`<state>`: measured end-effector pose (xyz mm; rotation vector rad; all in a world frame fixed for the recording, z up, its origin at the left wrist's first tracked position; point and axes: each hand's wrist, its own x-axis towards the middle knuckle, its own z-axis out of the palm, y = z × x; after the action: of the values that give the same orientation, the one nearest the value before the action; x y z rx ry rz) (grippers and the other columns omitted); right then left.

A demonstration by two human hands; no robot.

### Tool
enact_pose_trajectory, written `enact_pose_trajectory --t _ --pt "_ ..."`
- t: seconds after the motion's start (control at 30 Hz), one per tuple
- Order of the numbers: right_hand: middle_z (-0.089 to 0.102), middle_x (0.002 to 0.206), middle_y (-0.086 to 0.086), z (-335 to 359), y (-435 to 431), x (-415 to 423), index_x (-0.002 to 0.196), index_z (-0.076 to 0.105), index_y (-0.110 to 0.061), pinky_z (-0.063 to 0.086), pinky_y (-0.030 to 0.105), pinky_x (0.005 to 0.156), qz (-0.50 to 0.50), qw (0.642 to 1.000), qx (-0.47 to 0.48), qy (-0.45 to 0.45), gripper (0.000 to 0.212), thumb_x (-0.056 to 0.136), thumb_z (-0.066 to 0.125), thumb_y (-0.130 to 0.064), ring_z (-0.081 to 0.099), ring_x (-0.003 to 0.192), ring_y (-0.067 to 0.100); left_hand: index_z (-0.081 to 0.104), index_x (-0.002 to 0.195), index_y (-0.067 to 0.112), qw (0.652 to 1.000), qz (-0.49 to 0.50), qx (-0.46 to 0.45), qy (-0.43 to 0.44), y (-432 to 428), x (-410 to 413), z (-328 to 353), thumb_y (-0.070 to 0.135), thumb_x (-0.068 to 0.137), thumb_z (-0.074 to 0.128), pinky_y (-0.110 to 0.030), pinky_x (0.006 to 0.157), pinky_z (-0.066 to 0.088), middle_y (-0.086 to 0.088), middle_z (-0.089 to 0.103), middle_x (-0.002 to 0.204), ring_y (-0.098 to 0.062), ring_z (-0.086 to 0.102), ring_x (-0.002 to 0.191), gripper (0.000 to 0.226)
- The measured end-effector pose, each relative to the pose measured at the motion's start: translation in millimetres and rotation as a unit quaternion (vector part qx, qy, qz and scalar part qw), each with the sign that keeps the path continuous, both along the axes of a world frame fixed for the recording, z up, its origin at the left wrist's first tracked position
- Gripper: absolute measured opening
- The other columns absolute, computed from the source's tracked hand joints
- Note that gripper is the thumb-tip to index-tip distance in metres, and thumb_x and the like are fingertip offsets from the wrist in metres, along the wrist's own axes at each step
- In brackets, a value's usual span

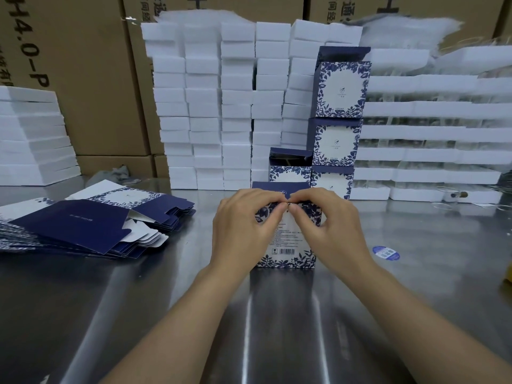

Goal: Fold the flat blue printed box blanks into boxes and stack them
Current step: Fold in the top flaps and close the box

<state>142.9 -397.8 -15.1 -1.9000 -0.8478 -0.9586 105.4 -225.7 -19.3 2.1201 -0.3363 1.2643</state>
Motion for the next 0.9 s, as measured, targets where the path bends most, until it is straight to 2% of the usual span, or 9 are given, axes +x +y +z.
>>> enact_pose_trajectory --t 0.1,0.27,0.37,0.47,0.57,0.7,0.8,0.9 --pt "0.074 0.100 -0.020 0.4 -5.4 1.9 0.105 0.075 -0.027 0.055 0.035 0.087 0.009 1.000 0.006 0.016 0.010 0.096 0.072 -0.027 0.070 0.097 0.005 0.081 0.106 0.032 0.997 -0.041 -0.055 0.021 8.3 -1.3 0.0 0.030 0.094 0.078 -0.031 0.095 0.056 0.024 0.077 0.106 0.001 0.070 0.107 0.013" --pt "0.075 0.100 -0.020 0.6 -5.7 3.5 0.104 0.076 -0.027 0.055 0.035 0.090 0.014 0.999 0.015 0.038 0.008 0.097 0.071 -0.026 0.070 0.098 0.005 0.083 0.104 0.029 0.993 -0.063 -0.092 0.042 11.3 0.2 -0.2 0.025 0.093 0.081 -0.009 0.094 0.047 0.024 0.078 0.105 0.006 0.069 0.107 0.011" --pt "0.076 0.101 -0.021 1.5 -6.3 4.8 0.104 0.077 -0.027 0.054 0.033 0.091 0.020 0.998 0.018 0.053 0.008 0.097 0.074 -0.023 0.070 0.100 0.004 0.084 0.102 0.029 0.987 -0.080 -0.122 0.062 10.8 3.1 0.4 0.023 0.093 0.081 -0.011 0.099 0.045 0.022 0.078 0.107 0.010 0.066 0.113 0.011" --pt "0.076 0.106 -0.020 1.3 -11.0 6.0 0.106 0.076 -0.026 0.052 0.027 0.095 0.032 0.997 0.029 0.058 0.011 0.097 0.075 -0.020 0.069 0.106 0.002 0.083 0.103 0.026 0.971 -0.130 -0.181 0.084 13.1 6.0 0.4 0.013 0.093 0.080 -0.027 0.109 0.050 0.012 0.079 0.114 0.006 0.063 0.125 0.017" --pt "0.076 0.111 -0.014 0.5 -13.3 9.9 0.107 0.077 -0.020 0.053 0.034 0.100 0.037 0.996 0.045 0.072 0.011 0.098 0.074 -0.015 0.068 0.112 0.004 0.083 0.102 0.019 0.953 -0.174 -0.231 0.096 14.3 6.8 -1.6 0.008 0.093 0.079 -0.033 0.106 0.056 0.006 0.080 0.113 0.003 0.064 0.125 0.014" --pt "0.075 0.110 -0.014 -1.1 -9.6 12.5 0.104 0.079 -0.020 0.055 0.042 0.099 0.037 0.994 0.062 0.080 0.011 0.097 0.075 -0.014 0.068 0.114 0.005 0.083 0.099 0.020 0.949 -0.180 -0.239 0.099 15.3 10.1 -1.8 0.008 0.094 0.079 -0.023 0.101 0.056 0.007 0.081 0.109 0.003 0.064 0.127 0.013" --pt "0.072 0.111 -0.010 -3.5 -13.8 15.6 0.104 0.077 -0.021 0.057 0.048 0.094 0.054 0.989 0.098 0.099 0.012 0.094 0.078 -0.013 0.067 0.112 0.013 0.082 0.100 0.021 0.945 -0.187 -0.254 0.090 15.6 10.7 -2.3 0.005 0.094 0.079 -0.017 0.099 0.054 0.007 0.080 0.113 0.002 0.064 0.127 0.018" --pt "0.072 0.111 -0.008 -5.9 -18.5 20.1 0.104 0.076 -0.021 0.055 0.050 0.097 0.065 0.986 0.105 0.110 0.012 0.096 0.076 -0.012 0.067 0.113 0.015 0.083 0.097 0.025 0.945 -0.170 -0.266 0.080 16.7 10.1 -2.7 0.009 0.092 0.081 -0.006 0.093 0.048 0.012 0.075 0.122 0.005 0.063 0.125 0.017"
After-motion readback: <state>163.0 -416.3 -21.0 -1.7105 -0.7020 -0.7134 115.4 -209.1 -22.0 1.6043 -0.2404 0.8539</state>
